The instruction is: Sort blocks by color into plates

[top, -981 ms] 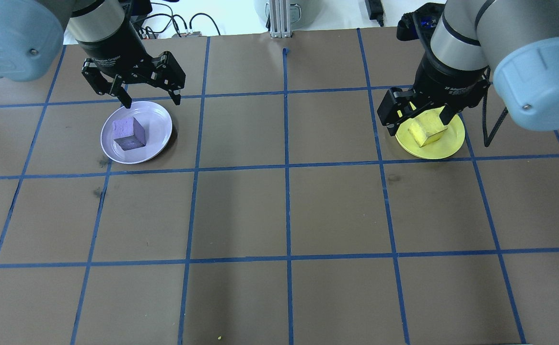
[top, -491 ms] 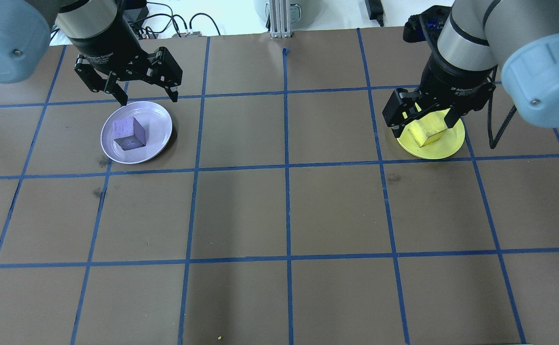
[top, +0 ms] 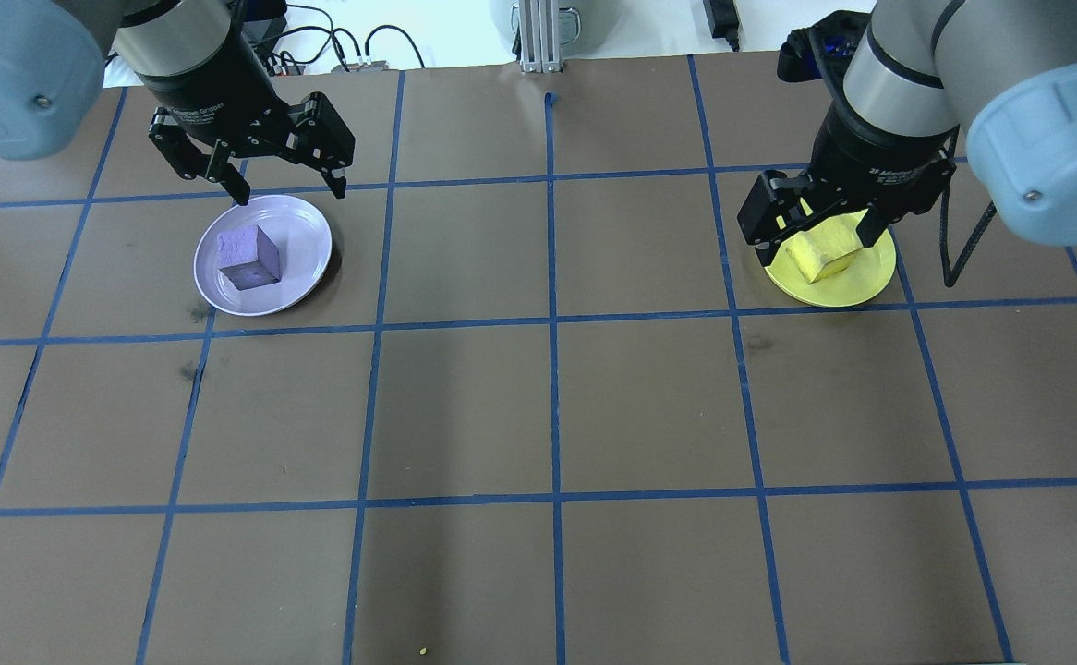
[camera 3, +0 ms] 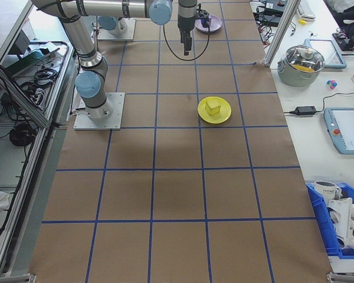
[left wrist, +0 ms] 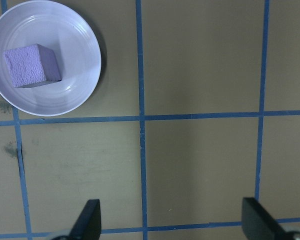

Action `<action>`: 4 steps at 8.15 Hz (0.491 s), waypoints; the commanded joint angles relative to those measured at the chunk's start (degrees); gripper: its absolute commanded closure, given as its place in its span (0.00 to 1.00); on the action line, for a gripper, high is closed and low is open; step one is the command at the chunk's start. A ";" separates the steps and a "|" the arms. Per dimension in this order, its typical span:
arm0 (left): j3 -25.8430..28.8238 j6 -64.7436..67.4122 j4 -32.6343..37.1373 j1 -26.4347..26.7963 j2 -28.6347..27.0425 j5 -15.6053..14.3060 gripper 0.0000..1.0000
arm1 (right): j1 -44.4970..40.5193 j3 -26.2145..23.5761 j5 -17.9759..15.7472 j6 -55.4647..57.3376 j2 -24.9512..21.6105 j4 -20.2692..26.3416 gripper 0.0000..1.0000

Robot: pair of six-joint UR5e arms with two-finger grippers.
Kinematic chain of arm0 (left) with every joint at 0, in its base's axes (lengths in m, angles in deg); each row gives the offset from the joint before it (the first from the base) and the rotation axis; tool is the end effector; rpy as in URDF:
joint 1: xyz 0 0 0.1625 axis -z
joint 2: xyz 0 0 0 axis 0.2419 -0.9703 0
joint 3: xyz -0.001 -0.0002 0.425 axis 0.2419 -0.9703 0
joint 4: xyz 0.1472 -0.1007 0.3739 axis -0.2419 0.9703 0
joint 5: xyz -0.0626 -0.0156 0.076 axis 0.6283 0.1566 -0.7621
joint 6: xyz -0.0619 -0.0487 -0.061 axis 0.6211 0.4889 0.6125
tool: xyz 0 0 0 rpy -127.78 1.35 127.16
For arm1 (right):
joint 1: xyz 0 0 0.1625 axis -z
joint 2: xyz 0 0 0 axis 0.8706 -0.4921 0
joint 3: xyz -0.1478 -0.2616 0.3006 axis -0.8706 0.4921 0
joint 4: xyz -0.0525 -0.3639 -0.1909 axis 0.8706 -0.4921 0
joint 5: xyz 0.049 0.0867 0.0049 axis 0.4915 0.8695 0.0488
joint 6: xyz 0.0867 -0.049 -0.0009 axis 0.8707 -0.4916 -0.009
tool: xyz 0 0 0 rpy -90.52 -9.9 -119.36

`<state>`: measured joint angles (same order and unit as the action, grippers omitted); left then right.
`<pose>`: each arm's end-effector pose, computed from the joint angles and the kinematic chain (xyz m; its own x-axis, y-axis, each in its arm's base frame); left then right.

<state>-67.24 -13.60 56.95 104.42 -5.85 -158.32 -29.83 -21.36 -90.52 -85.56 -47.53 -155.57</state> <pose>-0.1420 -0.5337 0.4818 -0.9988 0.0060 0.0483 0.0057 1.0000 -0.0055 0.1363 -0.4698 0.4654 -0.9887 -0.1497 -0.0026 -0.1497 0.9886 0.0181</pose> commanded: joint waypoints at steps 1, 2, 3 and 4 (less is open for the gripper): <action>-0.04 0.00 -0.07 0.01 0.00 -0.13 0.00 | 0.00 0.05 0.00 0.00 0.00 -0.13 0.00; 0.05 0.00 -0.07 0.01 -0.08 -0.04 0.00 | 0.00 0.05 0.00 -0.09 0.00 -0.39 0.00; 0.05 0.00 -0.07 -0.07 0.09 0.05 0.00 | 0.00 0.05 0.00 0.00 0.00 -0.30 0.00; 0.05 0.00 -0.07 -0.07 0.18 -0.12 0.00 | 0.00 0.05 0.00 0.00 0.00 -0.04 0.00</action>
<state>-67.22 -13.60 56.88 104.41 -5.83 -158.36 -29.83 -21.31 -90.52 -85.59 -47.54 -155.82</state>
